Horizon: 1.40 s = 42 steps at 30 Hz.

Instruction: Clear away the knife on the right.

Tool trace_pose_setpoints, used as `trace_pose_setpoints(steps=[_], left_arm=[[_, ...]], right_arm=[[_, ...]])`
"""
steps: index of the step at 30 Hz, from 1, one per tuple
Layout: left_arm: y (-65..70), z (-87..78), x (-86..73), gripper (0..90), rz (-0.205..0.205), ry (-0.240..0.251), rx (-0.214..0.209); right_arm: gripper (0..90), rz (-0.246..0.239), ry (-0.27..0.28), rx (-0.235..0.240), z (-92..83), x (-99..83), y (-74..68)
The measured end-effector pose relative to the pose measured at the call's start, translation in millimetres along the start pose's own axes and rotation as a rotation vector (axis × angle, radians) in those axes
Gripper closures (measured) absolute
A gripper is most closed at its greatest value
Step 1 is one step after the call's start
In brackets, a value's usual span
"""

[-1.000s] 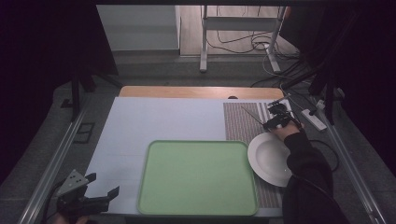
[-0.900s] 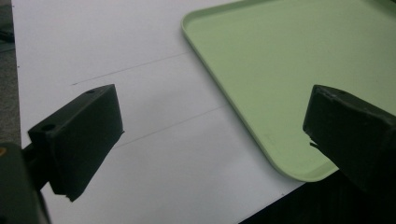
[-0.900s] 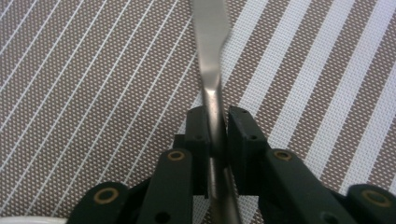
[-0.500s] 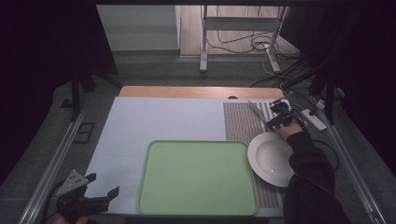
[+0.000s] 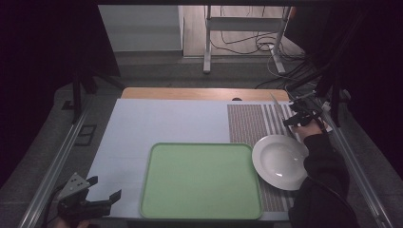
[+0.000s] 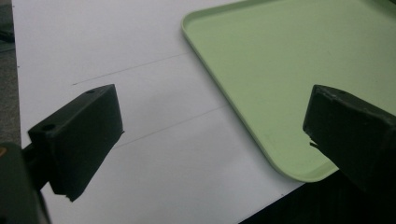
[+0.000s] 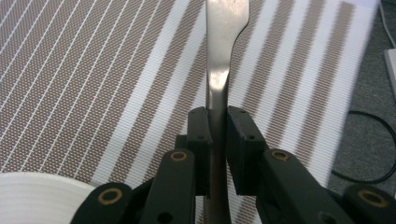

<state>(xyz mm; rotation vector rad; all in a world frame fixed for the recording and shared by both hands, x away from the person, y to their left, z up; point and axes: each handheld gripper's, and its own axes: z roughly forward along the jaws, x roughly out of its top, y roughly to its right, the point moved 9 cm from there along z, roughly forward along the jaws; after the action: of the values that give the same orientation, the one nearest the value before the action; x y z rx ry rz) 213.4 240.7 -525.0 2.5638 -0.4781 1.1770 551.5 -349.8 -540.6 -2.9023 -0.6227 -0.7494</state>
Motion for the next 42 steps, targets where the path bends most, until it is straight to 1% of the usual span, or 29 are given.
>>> trace_pose_setpoints(steps=[1,7,9,14,19,23,26,28,31,42], left_arm=[[0.0,0.0,0.0,4.5,0.0,0.0,0.0],[0.4,0.1,0.1,4.5,0.001,0.0,0.0],[0.4,0.1,0.2,4.5,0.0,0.0,0.0],[0.4,0.1,0.1,4.5,0.001,-0.001,0.0],[0.2,0.3,0.2,4.5,0.002,-0.002,0.0],[0.6,0.6,0.4,4.5,0.006,-0.003,0.001],[0.5,0.6,0.5,4.5,0.004,-0.002,0.0],[0.5,0.5,0.4,4.5,0.001,-0.001,-0.001],[0.4,0.4,0.4,4.5,0.004,-0.001,0.0],[0.3,0.2,0.3,4.5,0.003,0.0,0.0]], right_arm=[[80.6,0.01,0.009,-0.005,-3.2,0.0,3.0],[80.9,0.052,0.036,0.0,-15.7,-3.4,13.3],[80.9,0.06,0.039,0.0,-19.8,-4.7,15.5],[80.9,0.06,0.065,0.0,-33.3,-4.2,16.2],[80.9,0.046,0.084,0.019,-48.3,-5.2,10.2],[80.9,0.024,0.092,0.046,-55.6,-5.3,-1.6],[80.8,-0.001,0.09,0.061,-58.2,-4.4,-14.3],[80.9,-0.009,0.089,0.077,-59.3,-3.5,-24.2],[80.9,-0.034,0.086,0.107,-58.6,-2.7,-40.5],[80.8,-0.114,0.046,0.166,-52.6,-6.4,-94.9]])
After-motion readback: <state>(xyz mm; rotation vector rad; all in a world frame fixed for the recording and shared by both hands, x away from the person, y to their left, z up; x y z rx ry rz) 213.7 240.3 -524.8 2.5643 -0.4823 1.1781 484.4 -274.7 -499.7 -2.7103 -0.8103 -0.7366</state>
